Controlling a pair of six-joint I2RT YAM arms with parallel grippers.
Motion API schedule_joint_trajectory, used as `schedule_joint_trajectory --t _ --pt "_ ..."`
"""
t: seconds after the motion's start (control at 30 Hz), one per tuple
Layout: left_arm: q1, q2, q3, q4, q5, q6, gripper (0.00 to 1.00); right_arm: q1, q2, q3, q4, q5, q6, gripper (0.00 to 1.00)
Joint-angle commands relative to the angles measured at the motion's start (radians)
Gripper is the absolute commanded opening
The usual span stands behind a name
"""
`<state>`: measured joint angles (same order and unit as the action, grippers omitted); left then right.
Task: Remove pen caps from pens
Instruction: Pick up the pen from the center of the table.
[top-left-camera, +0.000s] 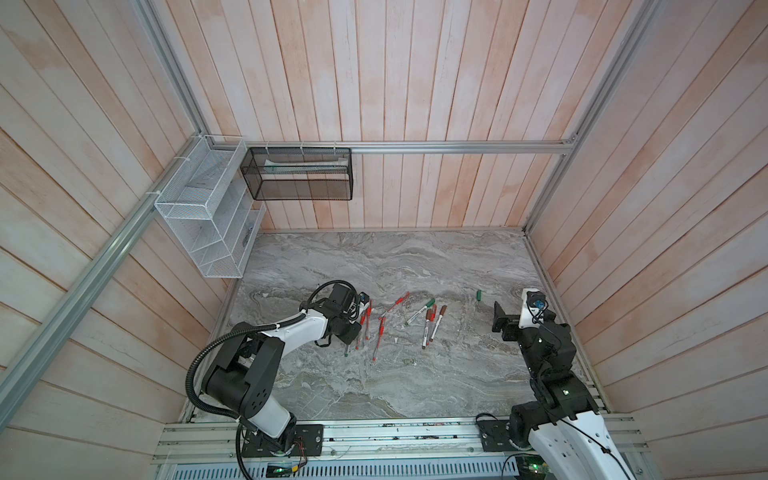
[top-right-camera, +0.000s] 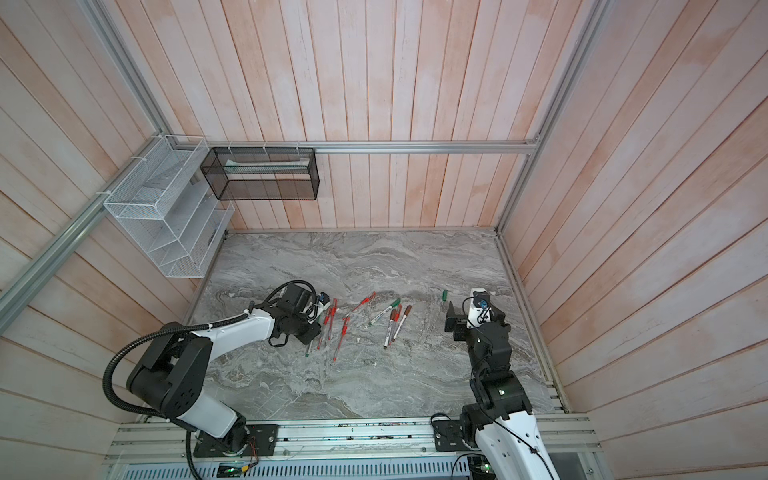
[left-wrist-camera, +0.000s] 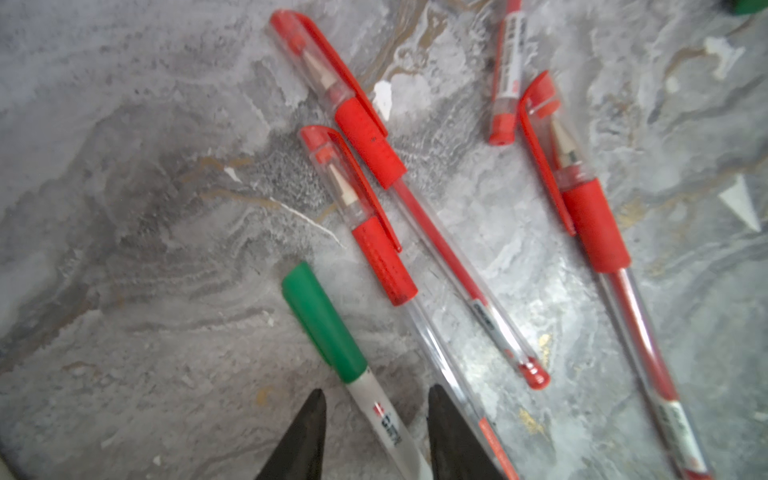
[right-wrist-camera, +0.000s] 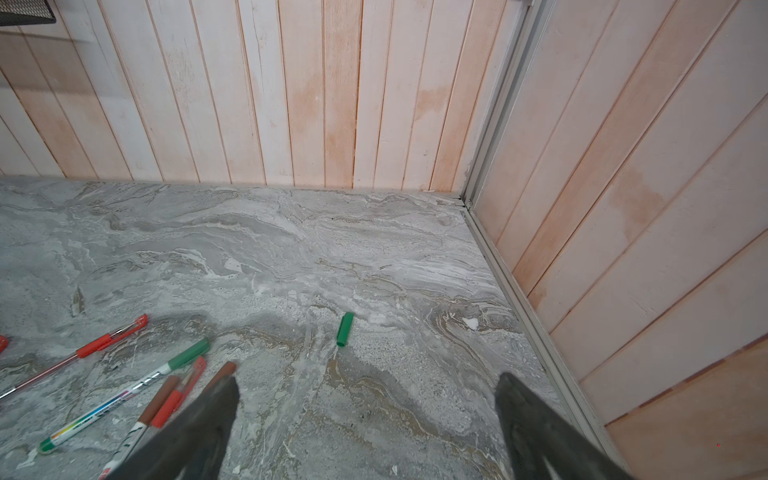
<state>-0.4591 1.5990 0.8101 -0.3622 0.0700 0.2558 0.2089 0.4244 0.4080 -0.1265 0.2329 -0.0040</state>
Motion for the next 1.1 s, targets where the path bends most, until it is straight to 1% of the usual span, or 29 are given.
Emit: schedule_joint_trajectory --t 0.0,0.1,0.27,0.33,0.5,0.63,0.7,0.77,0.87,0.97,1.03,1.07 --pt "0.016 -0.015 -0.023 0.013 -0.022 0.025 0.41 0.006 -0.006 -0.006 0.018 0.019 -0.004 0.97" --pt "0.031 -0.02 -0.037 0.025 -0.019 0.025 0.39 0.004 -0.007 -0.007 0.023 0.015 -0.007 0.97" --pt "0.008 -0.003 -0.049 0.026 -0.004 0.044 0.39 0.005 -0.004 -0.007 0.022 0.019 -0.007 0.97" --pt "0.002 0.009 -0.05 0.034 -0.008 0.045 0.35 0.005 -0.009 -0.009 0.024 0.019 -0.008 0.97" --pt "0.002 0.02 -0.033 0.027 -0.025 0.023 0.2 0.005 -0.019 -0.009 0.023 0.022 -0.006 0.97" --pt "0.002 0.013 -0.045 0.039 -0.034 0.029 0.17 0.004 -0.022 -0.011 0.028 0.02 -0.008 0.97" --pt "0.004 0.0 -0.049 0.041 -0.041 0.036 0.15 0.004 -0.021 -0.01 0.026 0.021 -0.008 0.97" --pt "0.009 -0.021 -0.048 0.04 -0.047 0.036 0.1 0.005 -0.014 -0.008 0.023 0.02 -0.007 0.97" --pt "0.025 -0.054 -0.046 0.045 -0.042 0.033 0.09 0.005 -0.019 -0.004 0.023 0.008 -0.006 0.97" --pt "0.044 -0.09 -0.05 0.068 -0.013 0.024 0.09 0.005 -0.013 0.006 0.02 0.009 -0.004 0.97" --pt "0.057 -0.113 -0.052 0.075 0.006 0.016 0.07 0.004 0.014 0.029 0.009 -0.014 0.001 0.97" --pt "0.065 -0.129 -0.049 0.075 0.025 0.009 0.04 0.004 0.036 0.048 -0.001 -0.039 0.003 0.97"
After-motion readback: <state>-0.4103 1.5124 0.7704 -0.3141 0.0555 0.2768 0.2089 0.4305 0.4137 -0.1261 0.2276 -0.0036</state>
